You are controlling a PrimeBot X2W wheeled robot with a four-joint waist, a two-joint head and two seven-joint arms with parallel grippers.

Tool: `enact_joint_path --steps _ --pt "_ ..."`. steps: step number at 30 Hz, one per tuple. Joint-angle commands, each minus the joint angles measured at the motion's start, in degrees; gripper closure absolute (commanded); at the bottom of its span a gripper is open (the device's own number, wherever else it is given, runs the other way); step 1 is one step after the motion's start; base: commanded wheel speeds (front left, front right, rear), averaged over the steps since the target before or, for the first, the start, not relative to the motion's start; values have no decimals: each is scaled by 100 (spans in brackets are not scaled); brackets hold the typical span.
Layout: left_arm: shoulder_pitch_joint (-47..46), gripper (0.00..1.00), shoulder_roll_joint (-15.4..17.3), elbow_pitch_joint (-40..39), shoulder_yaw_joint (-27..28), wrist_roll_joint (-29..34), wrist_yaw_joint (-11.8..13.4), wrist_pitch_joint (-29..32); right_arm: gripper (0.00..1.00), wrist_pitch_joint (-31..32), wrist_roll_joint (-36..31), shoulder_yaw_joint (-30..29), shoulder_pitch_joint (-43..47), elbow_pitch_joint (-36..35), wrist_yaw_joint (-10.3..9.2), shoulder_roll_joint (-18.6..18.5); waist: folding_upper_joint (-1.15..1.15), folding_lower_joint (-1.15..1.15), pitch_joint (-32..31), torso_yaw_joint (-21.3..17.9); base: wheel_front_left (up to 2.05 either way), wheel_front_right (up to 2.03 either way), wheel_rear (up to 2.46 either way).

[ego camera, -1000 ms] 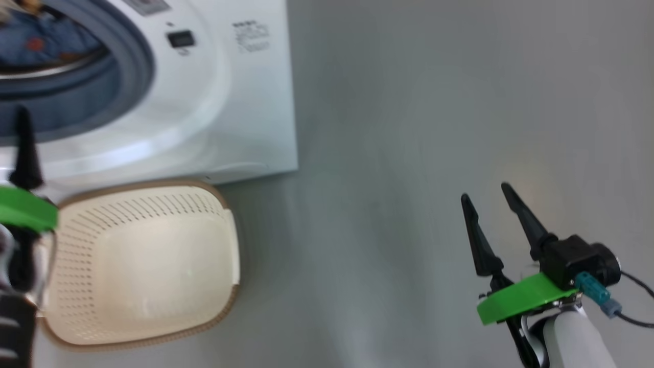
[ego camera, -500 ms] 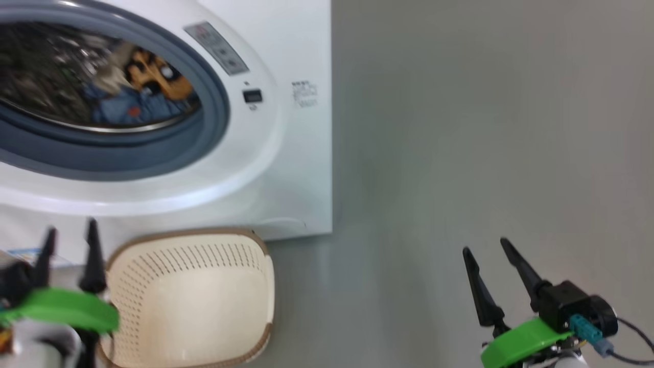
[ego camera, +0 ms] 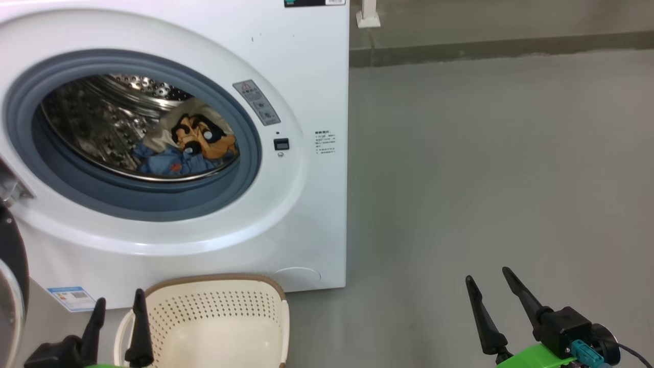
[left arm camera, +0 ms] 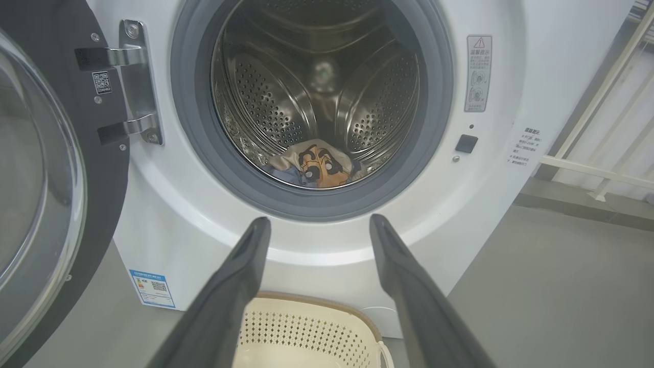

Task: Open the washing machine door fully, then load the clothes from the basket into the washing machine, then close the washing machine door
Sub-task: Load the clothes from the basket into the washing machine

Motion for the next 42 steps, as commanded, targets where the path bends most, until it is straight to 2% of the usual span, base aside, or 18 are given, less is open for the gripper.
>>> enact_joint_path --steps 1,15,42 --pt "-21 0 22 -271 197 71 -37 -37 0 -28 67 119 -31 -184 9 -19 0 0 -160 45 0 0 0" --pt "237 0 -230 -684 79 227 -157 -37 0 -28 201 90 21 -282 9 -19 0 0 -226 100 0 0 0" --pt "262 0 -372 -563 13 371 -212 -37 0 -28 220 108 -30 -297 9 -19 0 0 -211 36 0 0 0"
